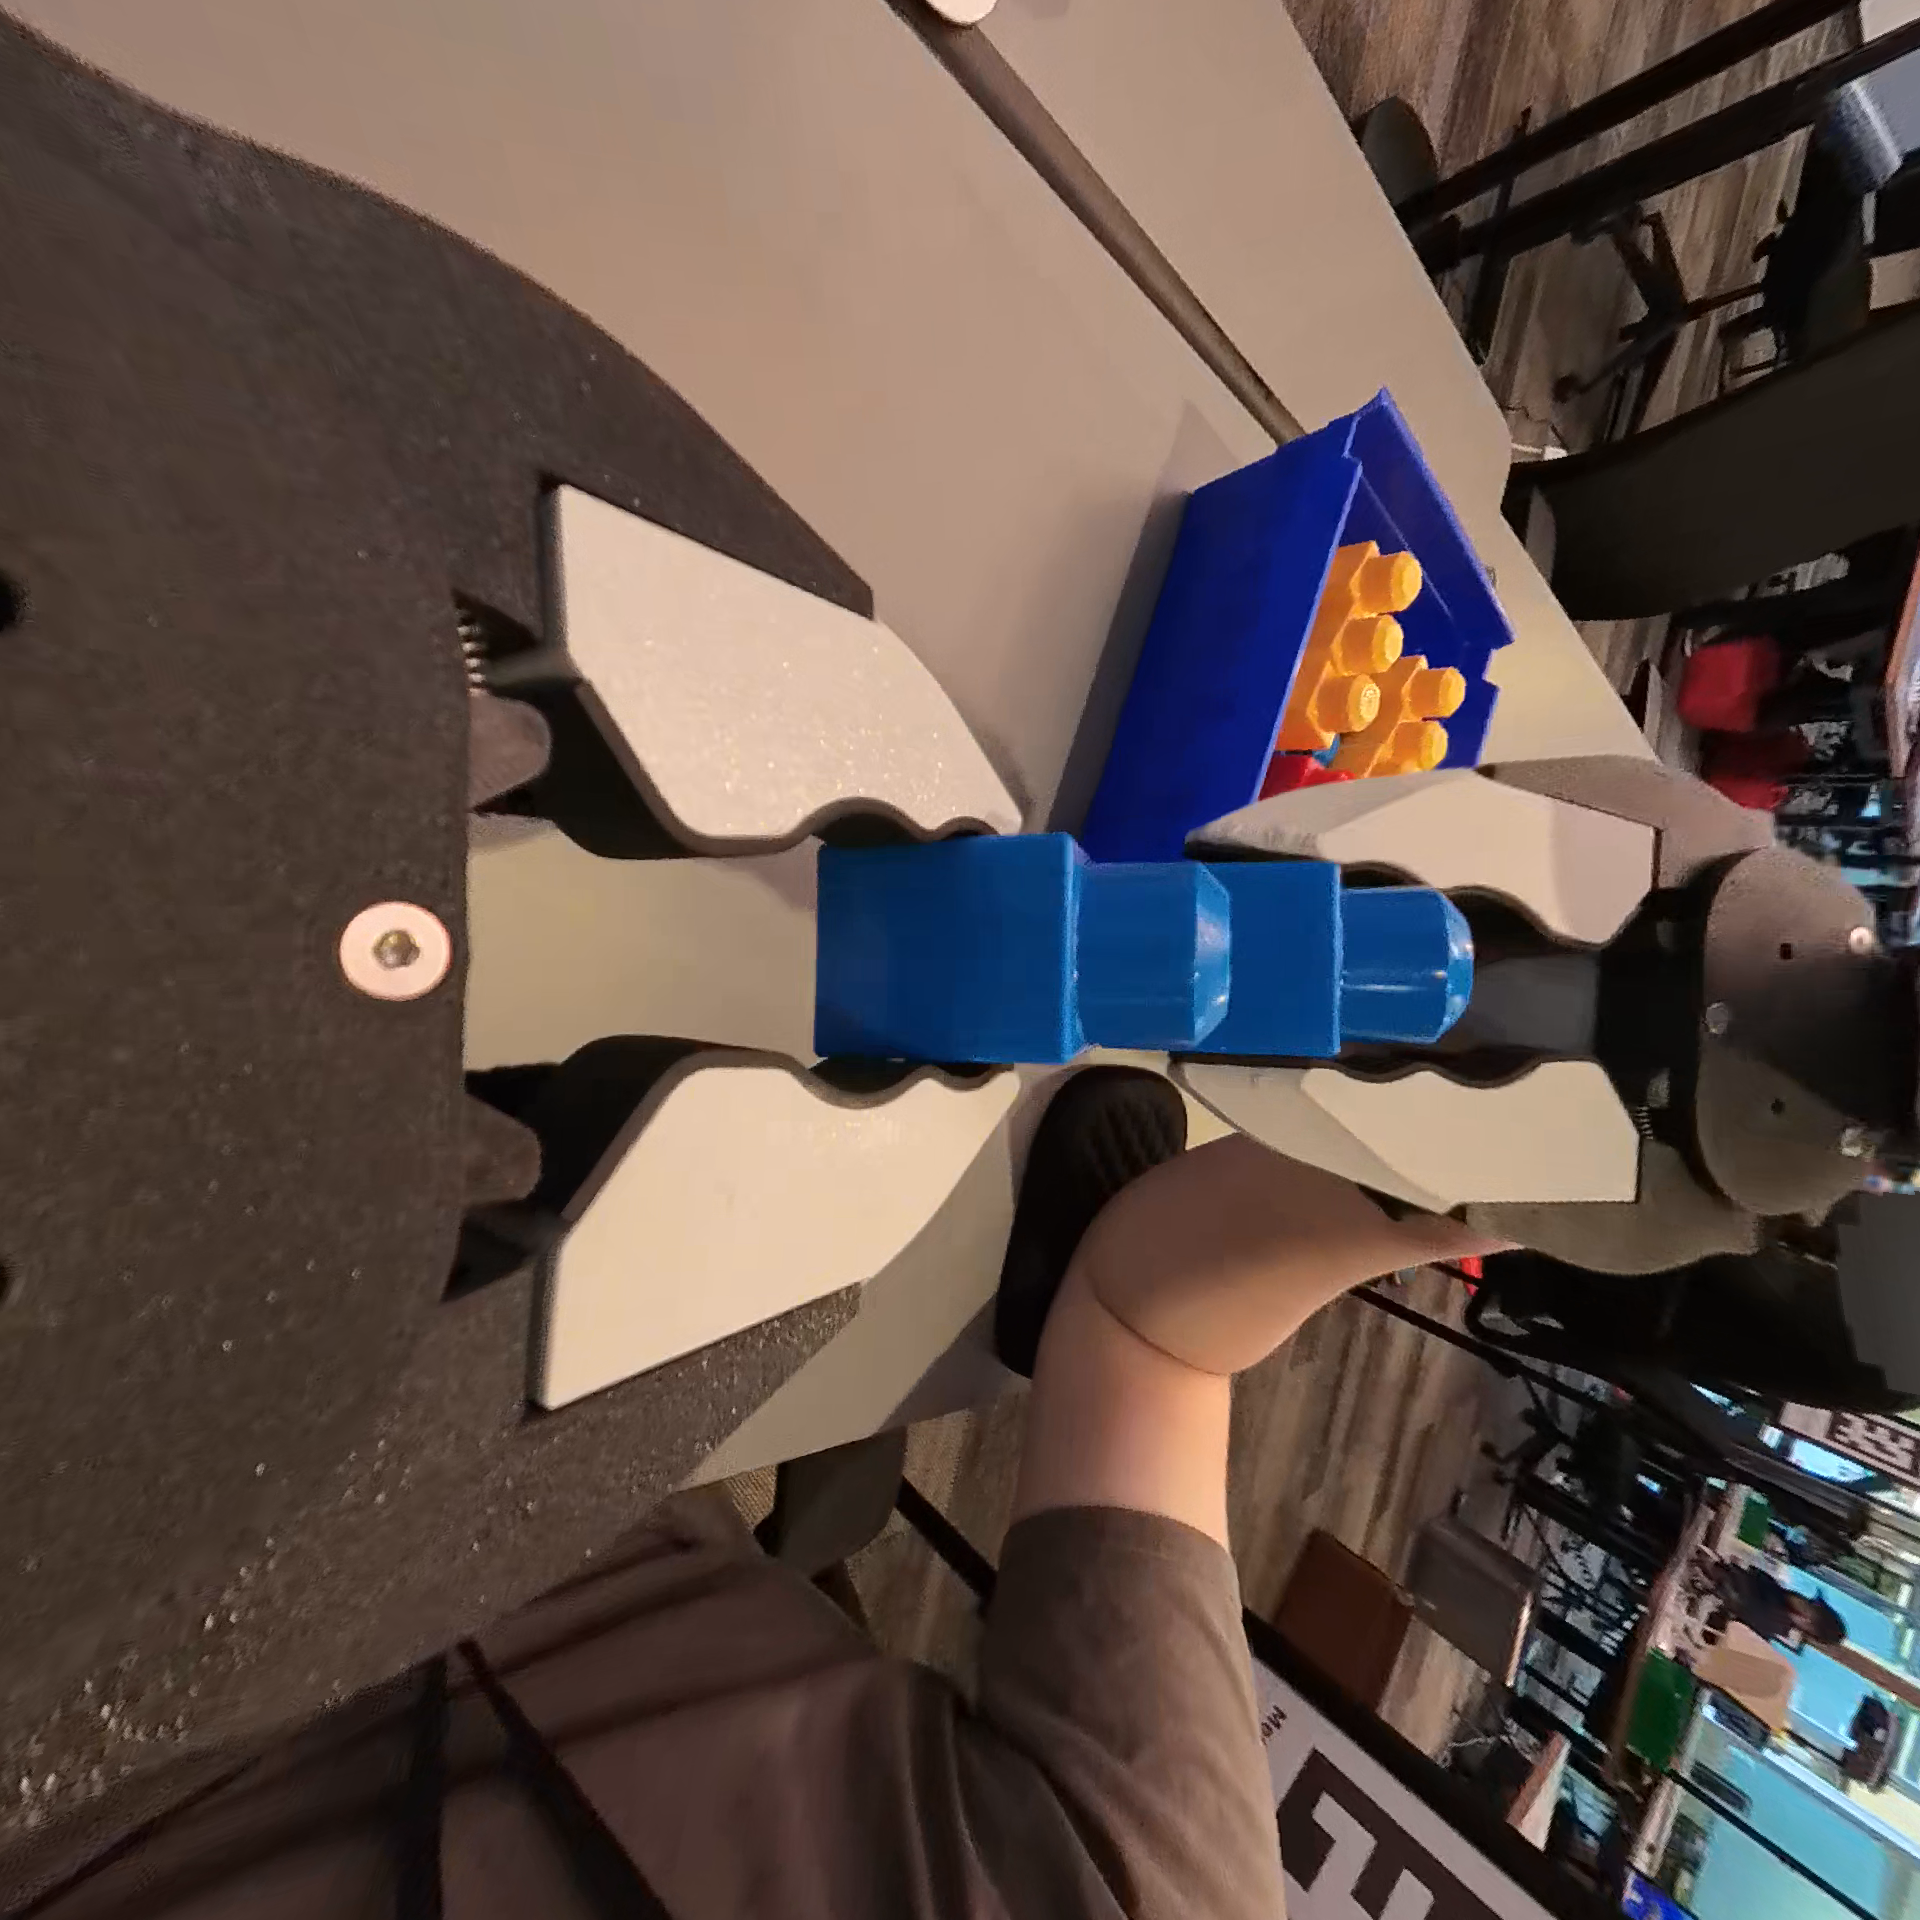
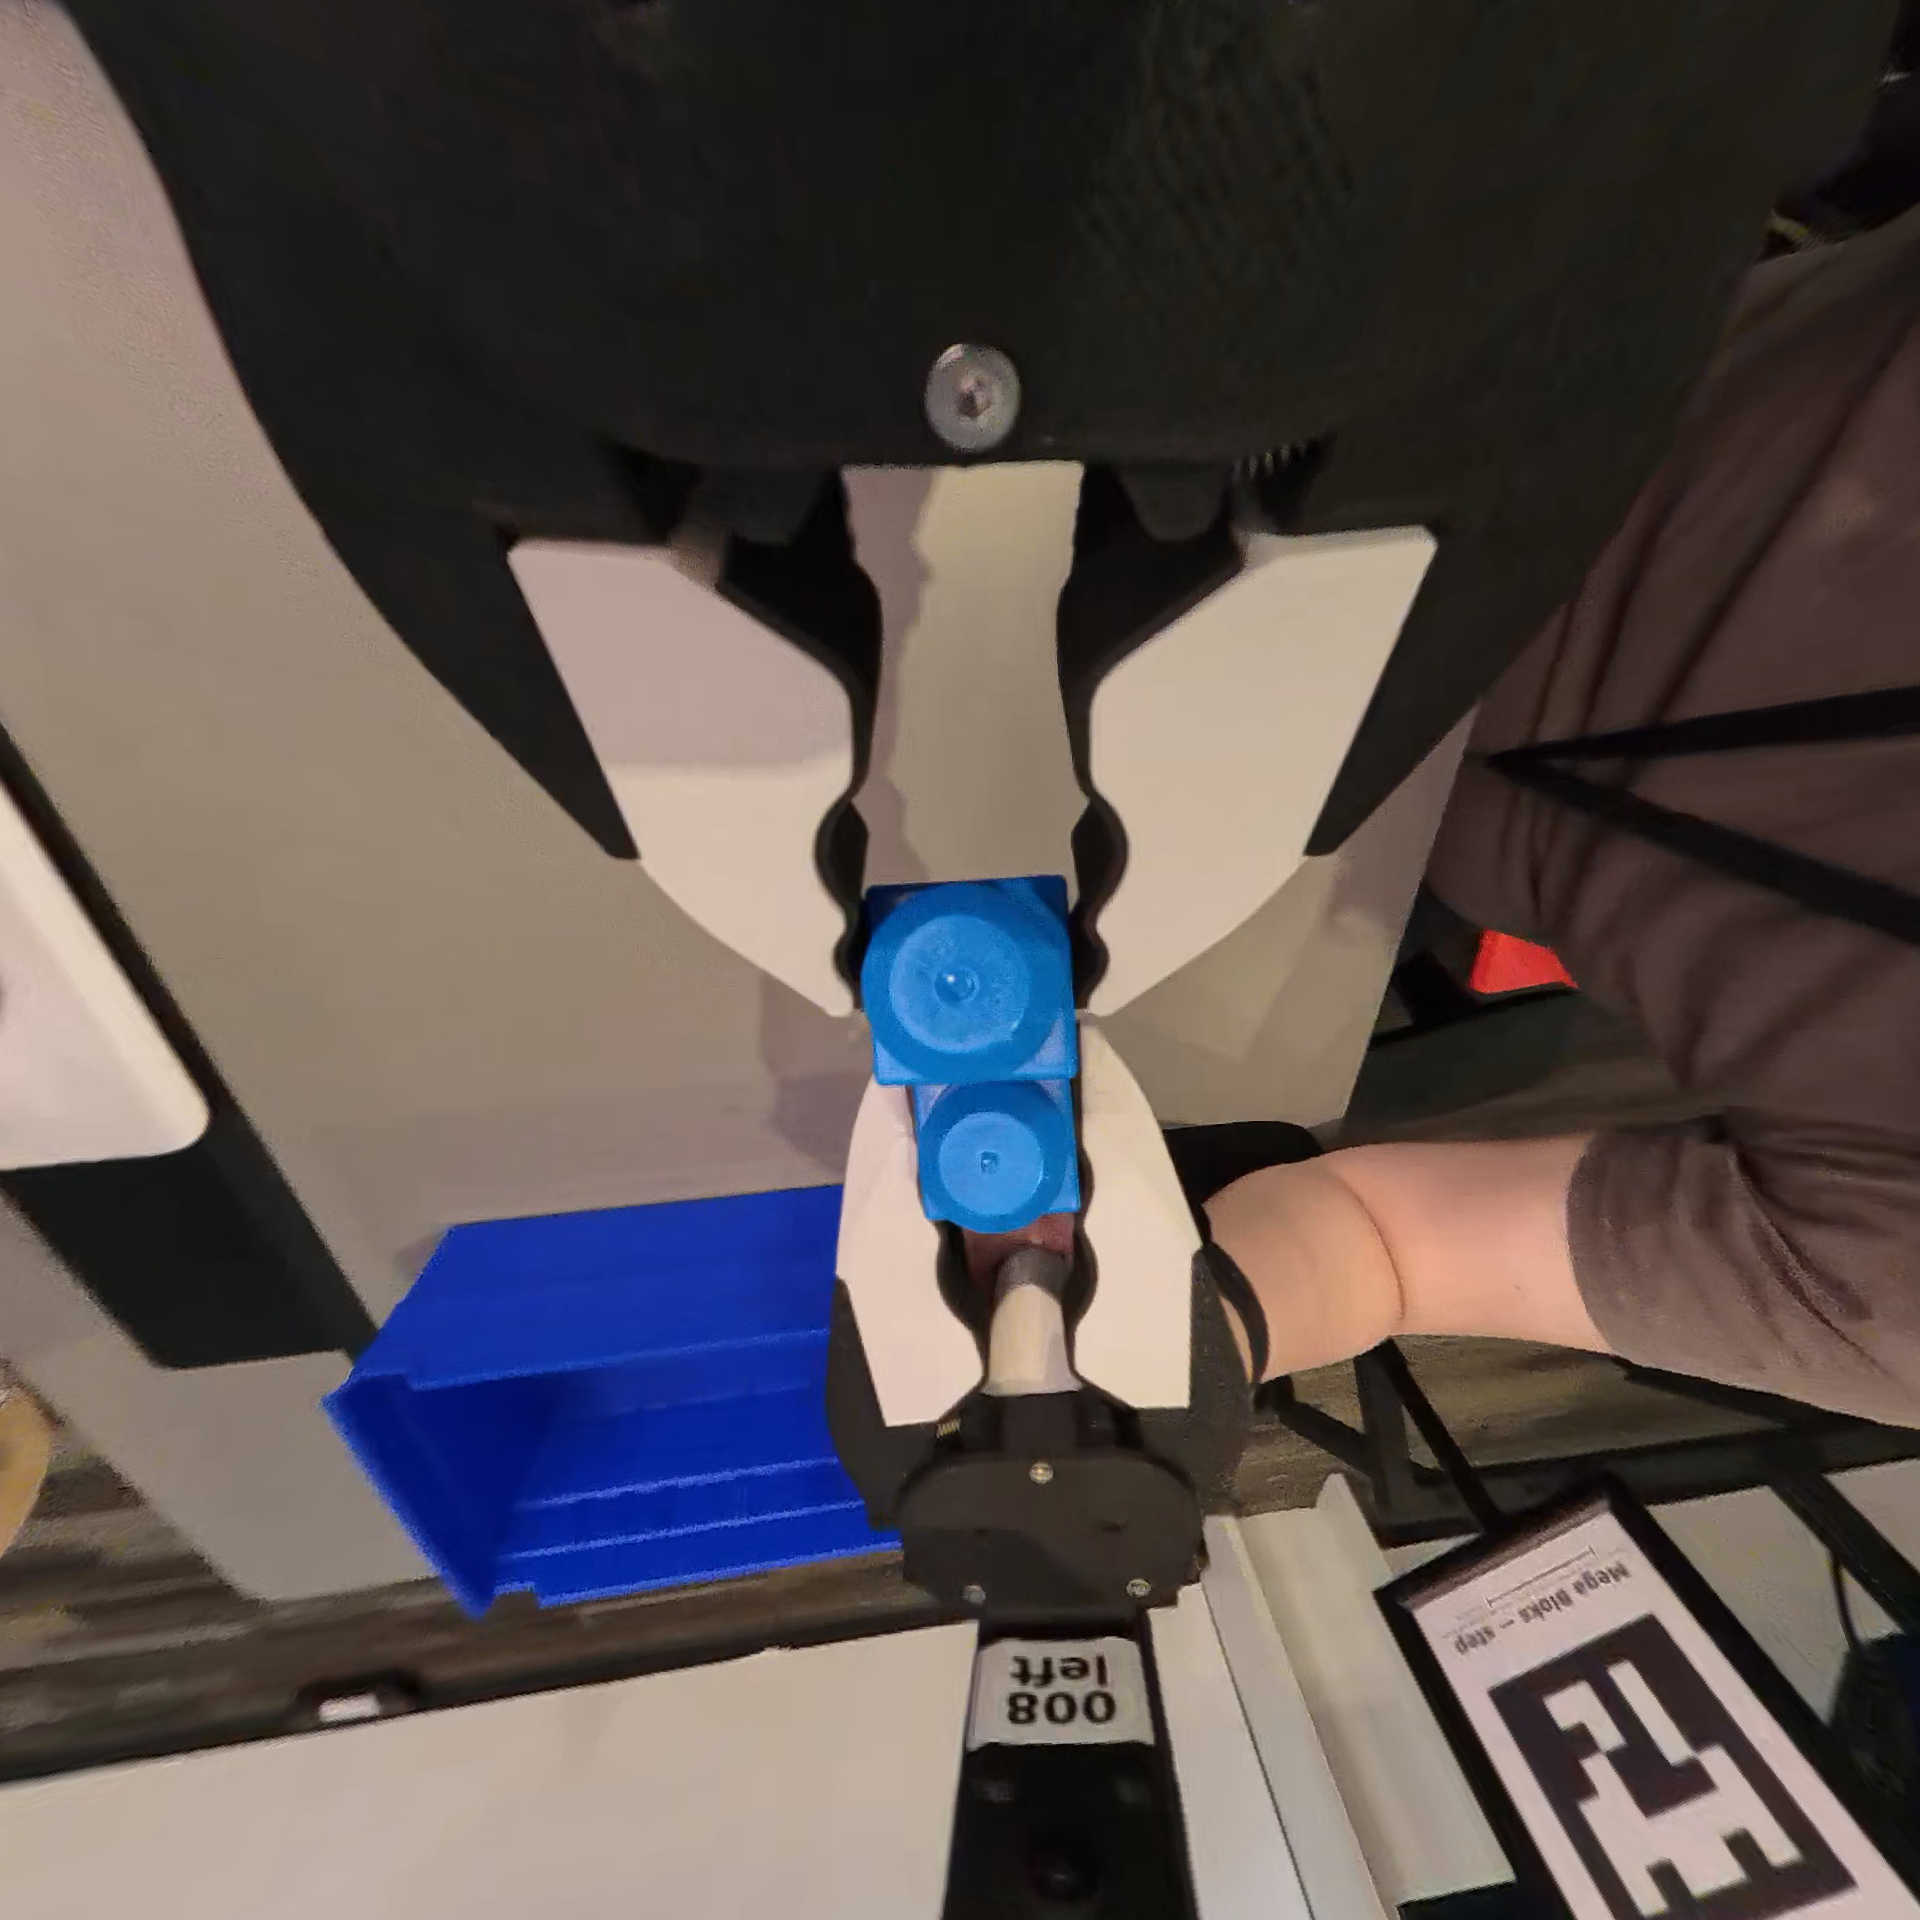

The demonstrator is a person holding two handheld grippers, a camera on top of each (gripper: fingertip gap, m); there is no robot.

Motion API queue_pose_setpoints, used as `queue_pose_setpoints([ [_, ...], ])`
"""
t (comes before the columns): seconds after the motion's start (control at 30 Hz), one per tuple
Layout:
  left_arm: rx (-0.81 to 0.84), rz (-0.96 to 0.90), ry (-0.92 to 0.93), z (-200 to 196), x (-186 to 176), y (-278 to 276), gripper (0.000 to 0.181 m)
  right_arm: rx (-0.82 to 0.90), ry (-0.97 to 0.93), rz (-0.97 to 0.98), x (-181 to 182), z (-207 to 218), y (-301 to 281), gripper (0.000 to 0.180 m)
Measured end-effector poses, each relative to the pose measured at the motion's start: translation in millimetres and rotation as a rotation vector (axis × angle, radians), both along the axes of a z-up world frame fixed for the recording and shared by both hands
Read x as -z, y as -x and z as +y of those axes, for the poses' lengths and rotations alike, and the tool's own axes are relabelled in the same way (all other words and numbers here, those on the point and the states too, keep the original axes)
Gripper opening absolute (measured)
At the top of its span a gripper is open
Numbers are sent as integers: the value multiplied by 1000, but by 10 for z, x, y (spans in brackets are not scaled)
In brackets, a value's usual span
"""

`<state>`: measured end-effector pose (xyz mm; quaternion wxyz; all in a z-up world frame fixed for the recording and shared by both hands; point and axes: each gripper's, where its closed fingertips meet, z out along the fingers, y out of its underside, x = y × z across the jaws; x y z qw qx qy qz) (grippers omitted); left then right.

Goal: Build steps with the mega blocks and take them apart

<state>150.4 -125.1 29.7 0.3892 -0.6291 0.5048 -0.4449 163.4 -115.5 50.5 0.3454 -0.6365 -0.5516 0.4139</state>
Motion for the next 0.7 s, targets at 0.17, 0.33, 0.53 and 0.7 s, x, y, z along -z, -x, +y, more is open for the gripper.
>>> queue_pose_setpoints([
  [0.17, -19, 23, -29, 12, -37, 50, 81, 105, -162, -161, -52, 143, -492, 37],
  [0.33, 1, 96, -76, -34, -36, 151, 77, 383, -349, -288, -239, 153, -2019, 37],
  [0.53, 22, 139, -101, -101, 7, 134, 75, 508, -73, -524, 557, 84, -3021, 38],
  [0.7, 37, 127, -85, -144, 3, 109, 72, 457, 120, -670, 1070, 143, -3135, 38],
])
